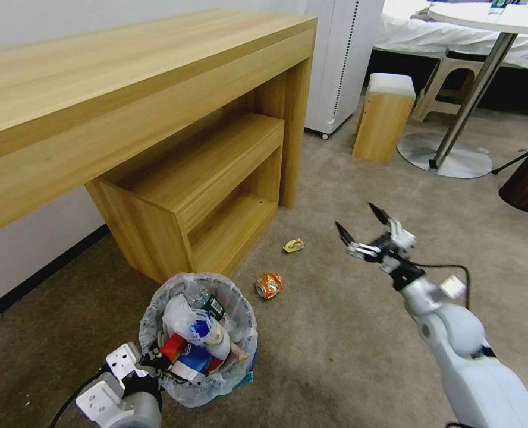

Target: Pick up the trash bin and place the garbage on the floor into it.

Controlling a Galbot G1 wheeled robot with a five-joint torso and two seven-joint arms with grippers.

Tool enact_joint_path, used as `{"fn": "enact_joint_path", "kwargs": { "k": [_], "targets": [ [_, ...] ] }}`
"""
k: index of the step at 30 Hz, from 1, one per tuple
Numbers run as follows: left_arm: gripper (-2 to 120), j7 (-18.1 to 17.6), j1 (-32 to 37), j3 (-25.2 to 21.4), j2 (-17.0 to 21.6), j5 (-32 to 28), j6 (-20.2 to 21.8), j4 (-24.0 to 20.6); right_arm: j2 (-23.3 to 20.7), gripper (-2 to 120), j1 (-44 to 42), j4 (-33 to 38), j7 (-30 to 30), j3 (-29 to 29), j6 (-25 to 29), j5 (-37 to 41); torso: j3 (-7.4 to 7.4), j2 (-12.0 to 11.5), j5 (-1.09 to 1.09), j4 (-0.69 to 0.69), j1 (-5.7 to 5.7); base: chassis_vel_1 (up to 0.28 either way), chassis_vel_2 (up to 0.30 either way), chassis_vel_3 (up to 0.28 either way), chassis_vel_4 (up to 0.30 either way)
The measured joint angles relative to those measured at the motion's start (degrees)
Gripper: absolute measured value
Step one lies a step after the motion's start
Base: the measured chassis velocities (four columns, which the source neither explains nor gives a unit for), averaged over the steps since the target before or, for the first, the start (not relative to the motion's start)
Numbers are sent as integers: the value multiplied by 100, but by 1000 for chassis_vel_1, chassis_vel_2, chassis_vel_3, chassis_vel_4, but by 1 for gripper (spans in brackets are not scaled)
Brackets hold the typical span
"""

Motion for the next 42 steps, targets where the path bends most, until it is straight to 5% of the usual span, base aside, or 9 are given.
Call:
{"fn": "enact_joint_path", "kwargs": {
  "k": [29,42],
  "targets": [
    [0,-256,107,-180,-29,-114,-154,-78,272,100,-93,-400,-409,-247,452,209,3,0,-2,1,1,-57,55,59,-51],
    [0,-480,-87,-1123,-15,-1031,-107,-81,329,100,99,-593,-371,-487,350,94,0,0,-1,0,0,5,-12,-9,9]
  ]
}}
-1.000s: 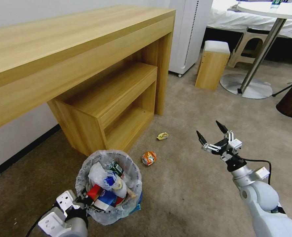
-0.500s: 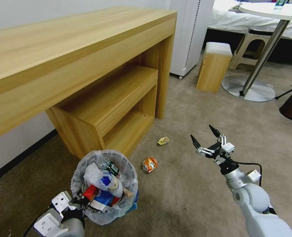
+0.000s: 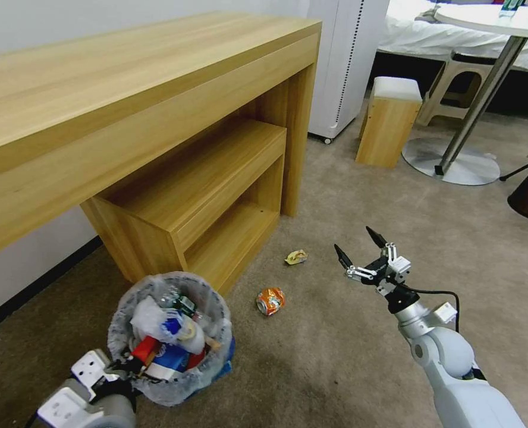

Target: Pick up the trash bin and place the garbage on the floor into it.

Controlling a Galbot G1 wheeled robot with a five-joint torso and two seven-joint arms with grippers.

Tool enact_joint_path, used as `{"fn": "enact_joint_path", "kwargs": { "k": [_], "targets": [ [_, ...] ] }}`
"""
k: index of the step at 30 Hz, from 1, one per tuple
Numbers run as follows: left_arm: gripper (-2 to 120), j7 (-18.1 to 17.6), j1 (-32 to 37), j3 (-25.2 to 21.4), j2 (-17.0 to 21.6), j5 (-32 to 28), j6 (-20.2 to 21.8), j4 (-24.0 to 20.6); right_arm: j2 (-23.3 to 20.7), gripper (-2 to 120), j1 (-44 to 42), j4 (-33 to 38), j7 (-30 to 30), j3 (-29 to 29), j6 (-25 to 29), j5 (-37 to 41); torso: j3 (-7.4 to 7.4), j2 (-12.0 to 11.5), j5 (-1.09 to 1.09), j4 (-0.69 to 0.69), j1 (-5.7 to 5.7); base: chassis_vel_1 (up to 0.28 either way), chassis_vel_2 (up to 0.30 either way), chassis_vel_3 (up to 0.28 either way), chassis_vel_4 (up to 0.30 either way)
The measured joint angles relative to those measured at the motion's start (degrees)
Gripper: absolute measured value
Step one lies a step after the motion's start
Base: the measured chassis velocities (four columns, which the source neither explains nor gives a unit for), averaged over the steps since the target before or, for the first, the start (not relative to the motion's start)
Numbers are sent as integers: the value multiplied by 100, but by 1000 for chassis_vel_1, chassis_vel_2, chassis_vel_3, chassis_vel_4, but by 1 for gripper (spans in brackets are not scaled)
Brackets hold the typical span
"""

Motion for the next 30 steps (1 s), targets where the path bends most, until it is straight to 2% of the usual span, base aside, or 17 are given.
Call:
{"fn": "enact_joint_path", "kwargs": {
  "k": [6,30],
  "targets": [
    [0,-78,-23,-377,34,-289,48,36,6,100,50,-19,10,-68,-6,4,0,0,0,0,0,0,0,0,0],
    [0,-393,166,-774,149,-470,-61,168,94,100,13,-72,-107,-106,-9,-108,1,0,0,0,0,-9,13,10,-10]
  ]
}}
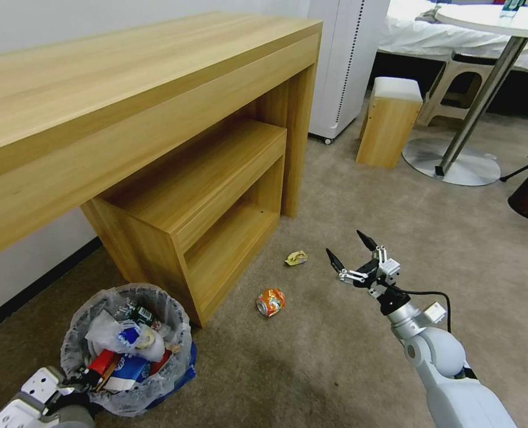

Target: Pick up the trash bin and place the garbage on the floor into it.

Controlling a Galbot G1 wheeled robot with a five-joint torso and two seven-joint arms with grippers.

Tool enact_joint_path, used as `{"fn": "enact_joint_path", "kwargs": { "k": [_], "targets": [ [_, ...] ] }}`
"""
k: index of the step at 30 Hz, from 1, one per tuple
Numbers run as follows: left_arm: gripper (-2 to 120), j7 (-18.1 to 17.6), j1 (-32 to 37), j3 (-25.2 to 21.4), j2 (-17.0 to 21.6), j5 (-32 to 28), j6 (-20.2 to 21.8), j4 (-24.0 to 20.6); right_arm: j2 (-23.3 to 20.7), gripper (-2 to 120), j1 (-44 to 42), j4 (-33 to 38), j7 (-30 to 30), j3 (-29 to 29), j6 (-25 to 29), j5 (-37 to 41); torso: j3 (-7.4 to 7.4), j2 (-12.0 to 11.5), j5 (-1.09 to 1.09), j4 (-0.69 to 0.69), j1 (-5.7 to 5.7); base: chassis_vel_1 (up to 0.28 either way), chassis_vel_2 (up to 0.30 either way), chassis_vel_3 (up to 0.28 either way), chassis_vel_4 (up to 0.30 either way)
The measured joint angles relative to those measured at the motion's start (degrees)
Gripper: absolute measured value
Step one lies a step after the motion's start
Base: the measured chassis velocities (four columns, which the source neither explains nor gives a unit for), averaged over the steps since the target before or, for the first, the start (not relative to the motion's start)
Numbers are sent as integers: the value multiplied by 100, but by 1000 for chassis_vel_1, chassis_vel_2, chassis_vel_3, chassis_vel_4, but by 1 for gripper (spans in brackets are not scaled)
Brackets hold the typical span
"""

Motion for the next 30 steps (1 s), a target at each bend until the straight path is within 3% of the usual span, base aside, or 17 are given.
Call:
{"fn": "enact_joint_path", "kwargs": {
  "k": [7,14,18,19,21,30],
  "targets": [
    [0,-36,-15,-86,32,-83,-21,18,-6,100,48,-31,79,-102,-19,13,0,0,0,0,0,-37,42,28,-41],
    [0,-39,-24,-110,43,-113,-25,25,-98,100,299,-375,361,-350,-374,-184,0,0,0,-1,0,0,0,0,0],
    [0,-39,-34,23,9,-2,-39,30,-238,100,776,-907,260,-676,-1380,-606,0,0,0,1,0,0,0,0,0],
    [0,-39,-34,23,9,-2,-39,30,-238,100,776,-907,260,-676,-1380,-606,0,0,0,1,0,0,0,0,0],
    [0,-52,-62,140,-24,90,-41,25,-264,100,1099,-1327,-70,-945,-1727,-876,0,0,-1,-1,0,0,0,0,0],
    [0,-110,-36,343,-102,256,-85,-69,496,100,2149,-3385,-1071,-1509,-1698,-2011,0,0,2,0,0,0,0,0,0]
  ]
}}
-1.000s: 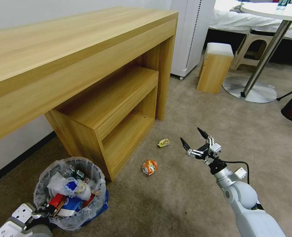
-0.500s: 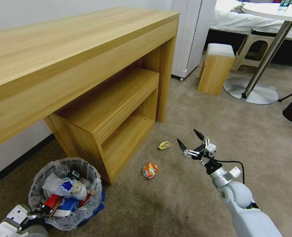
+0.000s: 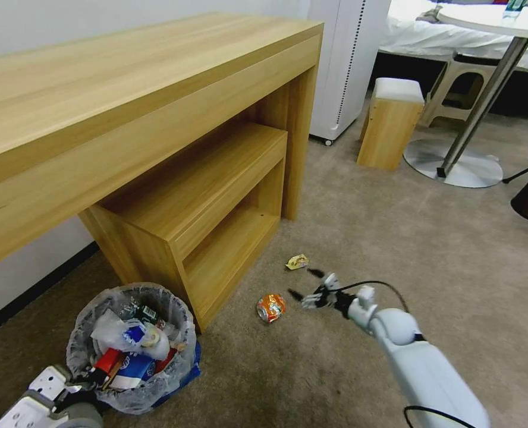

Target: Pick up the trash bin and place the garbage on the floor into it.

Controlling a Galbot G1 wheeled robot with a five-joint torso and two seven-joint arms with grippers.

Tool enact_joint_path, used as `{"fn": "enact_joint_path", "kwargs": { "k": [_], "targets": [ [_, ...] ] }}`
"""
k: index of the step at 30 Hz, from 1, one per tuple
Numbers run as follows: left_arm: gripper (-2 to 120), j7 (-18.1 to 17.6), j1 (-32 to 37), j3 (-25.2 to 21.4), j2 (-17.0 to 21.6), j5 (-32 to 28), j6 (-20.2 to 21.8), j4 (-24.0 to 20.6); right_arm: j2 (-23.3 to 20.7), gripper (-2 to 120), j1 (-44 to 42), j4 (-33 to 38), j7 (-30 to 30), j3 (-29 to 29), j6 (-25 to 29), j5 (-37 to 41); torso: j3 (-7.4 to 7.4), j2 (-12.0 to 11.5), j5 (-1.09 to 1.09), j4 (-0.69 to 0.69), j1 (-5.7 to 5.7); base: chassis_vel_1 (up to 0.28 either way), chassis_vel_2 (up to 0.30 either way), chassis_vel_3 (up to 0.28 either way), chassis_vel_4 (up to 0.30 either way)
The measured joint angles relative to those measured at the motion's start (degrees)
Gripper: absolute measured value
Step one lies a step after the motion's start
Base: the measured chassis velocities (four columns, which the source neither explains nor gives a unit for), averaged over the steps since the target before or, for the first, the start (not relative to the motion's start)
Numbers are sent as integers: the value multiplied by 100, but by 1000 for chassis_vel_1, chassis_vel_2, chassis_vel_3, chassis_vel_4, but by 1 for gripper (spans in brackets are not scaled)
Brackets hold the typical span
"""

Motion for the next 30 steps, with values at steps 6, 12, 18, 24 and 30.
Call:
{"fn": "enact_joint_path", "kwargs": {
  "k": [6,12,18,24,30],
  "targets": [
    [0,-30,-13,116,-41,92,-14,-16,354,100,387,-701,-60,-106,55,-97,0,0,-2,1,0,0,0,0,0],
    [0,-74,-58,313,-72,222,-23,-22,705,100,637,-1276,119,-110,-18,-223,0,0,-2,0,0,0,0,0,0],
    [0,-85,-80,354,-73,235,-30,-22,818,89,619,-1510,156,-106,-28,-389,0,0,-2,-1,0,0,0,0,0],
    [0,-86,-80,368,-68,234,-46,2,942,80,620,-1652,157,-102,43,-393,-1,0,-2,-1,0,0,0,0,0],
    [0,-86,-70,315,-50,201,-56,8,1120,65,684,-1860,265,-96,45,-668,-1,0,-2,0,0,0,0,0,0]
  ]
}}
